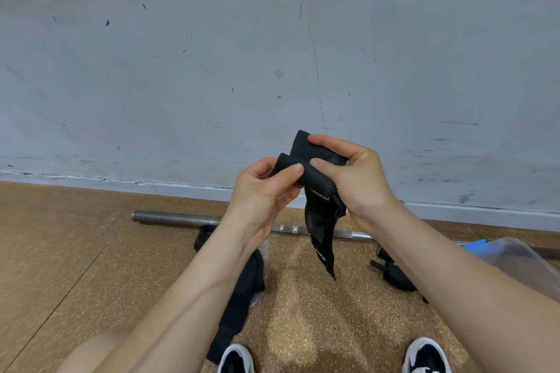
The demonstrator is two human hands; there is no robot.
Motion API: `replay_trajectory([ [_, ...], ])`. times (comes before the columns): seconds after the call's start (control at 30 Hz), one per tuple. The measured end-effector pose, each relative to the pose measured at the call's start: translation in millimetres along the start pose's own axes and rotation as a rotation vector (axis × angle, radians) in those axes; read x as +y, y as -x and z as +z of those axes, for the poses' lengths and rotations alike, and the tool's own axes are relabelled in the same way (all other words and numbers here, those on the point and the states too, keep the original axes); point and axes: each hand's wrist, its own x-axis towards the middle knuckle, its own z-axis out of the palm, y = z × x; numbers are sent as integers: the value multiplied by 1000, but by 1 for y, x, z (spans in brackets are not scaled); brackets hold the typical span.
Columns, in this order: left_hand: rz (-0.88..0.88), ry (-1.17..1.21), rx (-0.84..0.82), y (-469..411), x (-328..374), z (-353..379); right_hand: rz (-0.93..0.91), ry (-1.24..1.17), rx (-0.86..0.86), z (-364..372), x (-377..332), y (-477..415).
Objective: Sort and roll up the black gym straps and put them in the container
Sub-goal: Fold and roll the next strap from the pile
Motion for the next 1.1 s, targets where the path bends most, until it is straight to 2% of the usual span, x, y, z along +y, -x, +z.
replay_trajectory([
  [0.37,-43,-16,124,-3,-7,4,32,-38,25,8,3,6],
  [0.53,-133,-148,102,-3,-5,3,66,-62,-27,4,3,7],
  [0.73,-207,-186,141,-3,0,2,76,45,-122,0,5,5],
  [0.87,-242,-269,65,-3,4,-2,122,75,-112,0,5,3],
  [0.93,-162,-344,15,-3,5,-7,160,40,-89,-2,1,2],
  [1.07,21,-399,-237,-1,10,-18,256,-166,-62,-10,-9,-2],
  [1.1,60,-413,-258,0,11,-18,277,-191,-76,-11,-11,-2],
])
